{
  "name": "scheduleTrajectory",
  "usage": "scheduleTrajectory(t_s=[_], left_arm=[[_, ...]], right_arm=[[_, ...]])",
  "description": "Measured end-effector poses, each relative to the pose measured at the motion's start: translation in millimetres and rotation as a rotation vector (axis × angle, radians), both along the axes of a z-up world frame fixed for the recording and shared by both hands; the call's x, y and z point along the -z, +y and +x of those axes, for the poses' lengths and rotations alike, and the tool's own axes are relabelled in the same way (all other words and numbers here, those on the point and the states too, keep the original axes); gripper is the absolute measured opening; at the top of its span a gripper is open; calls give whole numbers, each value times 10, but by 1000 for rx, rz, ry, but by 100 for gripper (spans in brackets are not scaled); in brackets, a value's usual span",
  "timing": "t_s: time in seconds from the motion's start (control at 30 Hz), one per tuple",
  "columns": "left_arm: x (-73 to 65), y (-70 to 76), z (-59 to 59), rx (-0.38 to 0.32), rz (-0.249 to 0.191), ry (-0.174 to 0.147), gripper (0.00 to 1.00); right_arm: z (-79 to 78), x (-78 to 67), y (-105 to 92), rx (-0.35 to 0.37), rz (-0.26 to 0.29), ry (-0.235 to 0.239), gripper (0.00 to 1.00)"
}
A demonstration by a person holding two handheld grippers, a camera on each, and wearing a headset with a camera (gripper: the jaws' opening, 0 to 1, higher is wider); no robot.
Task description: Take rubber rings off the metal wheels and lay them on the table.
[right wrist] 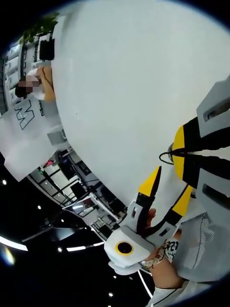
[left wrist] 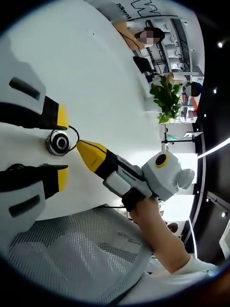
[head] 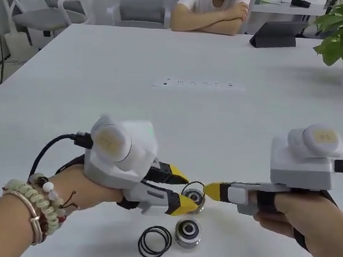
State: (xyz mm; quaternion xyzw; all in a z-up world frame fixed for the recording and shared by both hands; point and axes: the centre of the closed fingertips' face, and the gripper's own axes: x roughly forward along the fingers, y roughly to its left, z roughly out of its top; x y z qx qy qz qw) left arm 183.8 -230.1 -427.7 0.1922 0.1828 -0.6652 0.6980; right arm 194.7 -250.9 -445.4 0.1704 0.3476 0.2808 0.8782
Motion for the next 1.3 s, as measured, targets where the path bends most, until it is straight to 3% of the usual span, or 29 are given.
scheduleTrajectory(t_s=[0.17, 0.63, 0.73, 0.97, 1.3], left_arm=[[-117, 31, -13, 4, -12, -12, 33], [-263, 164, 16, 13, -1, -15, 43], [-373, 155, 9, 1, -21, 1, 48], [-657, 105, -27, 9, -77, -14, 54], [-956, 207, -131, 27, -77, -68, 61]], right_arm=[[44, -56, -67, 27, 11, -8, 0], [82, -289, -112, 28, -31, -92, 0], [95, -330, -122, 30, -27, -104, 0], [111, -386, -148, 40, -18, -116, 0], [114, -461, -163, 39, -29, -141, 0]])
